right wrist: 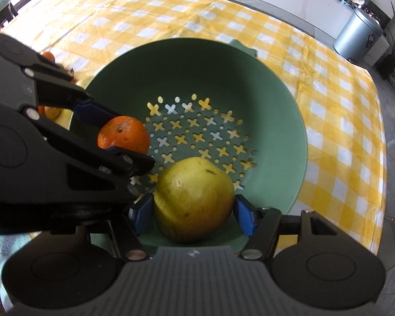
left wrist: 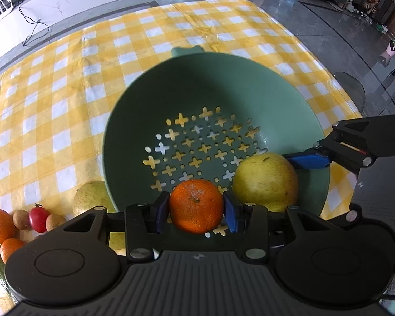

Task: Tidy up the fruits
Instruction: 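Open the left gripper to drop the tangerine while the right releases the pomelo in the colander, then move both grippers back from the colander toward the fruit pile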

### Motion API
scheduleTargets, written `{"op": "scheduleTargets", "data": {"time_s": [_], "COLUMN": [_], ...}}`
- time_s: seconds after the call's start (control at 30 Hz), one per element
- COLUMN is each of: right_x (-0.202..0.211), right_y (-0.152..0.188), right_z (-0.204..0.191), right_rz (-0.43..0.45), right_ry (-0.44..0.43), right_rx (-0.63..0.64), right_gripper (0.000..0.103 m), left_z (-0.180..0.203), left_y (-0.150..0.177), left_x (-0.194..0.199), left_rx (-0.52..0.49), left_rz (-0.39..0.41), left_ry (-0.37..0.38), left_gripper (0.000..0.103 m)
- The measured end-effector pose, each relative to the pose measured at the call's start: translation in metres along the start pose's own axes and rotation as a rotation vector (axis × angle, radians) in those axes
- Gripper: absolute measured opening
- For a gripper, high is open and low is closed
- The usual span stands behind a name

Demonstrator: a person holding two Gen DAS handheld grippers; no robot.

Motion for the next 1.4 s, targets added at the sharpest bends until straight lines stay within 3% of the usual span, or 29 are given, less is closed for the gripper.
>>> {"op": "scheduleTargets", "data": {"time_s": [0.47,0.6,0.73,0.93,1.4], "right_x": [0.013,0.022,0.035,0.062,0.106], "right_y": [-0.005,-0.004,-0.001,0.004,0.03], "right_z": [0.001,0.001,-0.001,-0.011,-0.076], "right_rz": [0.03,0.054,0.079,0.169,0.394], "right_ry": [0.018,0.022,0.039,0.062,-0.005], "right_rx": [-0.006,-0.02,-0.033,-0.079,-0.285], "right_gripper": [0.064,0.074,0.075,0.075,0.076], "left_z": [-0.003,-0.002,-0.001,-0.006,-0.047], "left_y": [-0.003,-0.004,-0.001,0.012,0.073], "left_x": [0.011,0.028,0.049,0.084,0.148], "left_rx": [0.058,0.061,0.056,0.048,0.075], "left_rz": [0.051,0.09,0.14,0.203,0.291], "left_ry": [0.007,0.007,-0.005,-0.057,-0.138], "left_gripper": [0.059,0.059,0.06,0.06,0.06]}}
Point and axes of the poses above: each gripper's, at about its wrist camera, not at the fingertips, and x roughly against the way its jaws point, z to its right, y to its underside, the point moved 7 cm from there along -x, roughly the way its jaws point, and after that the axes turned 1 degree about x, right-handed, at the moved point
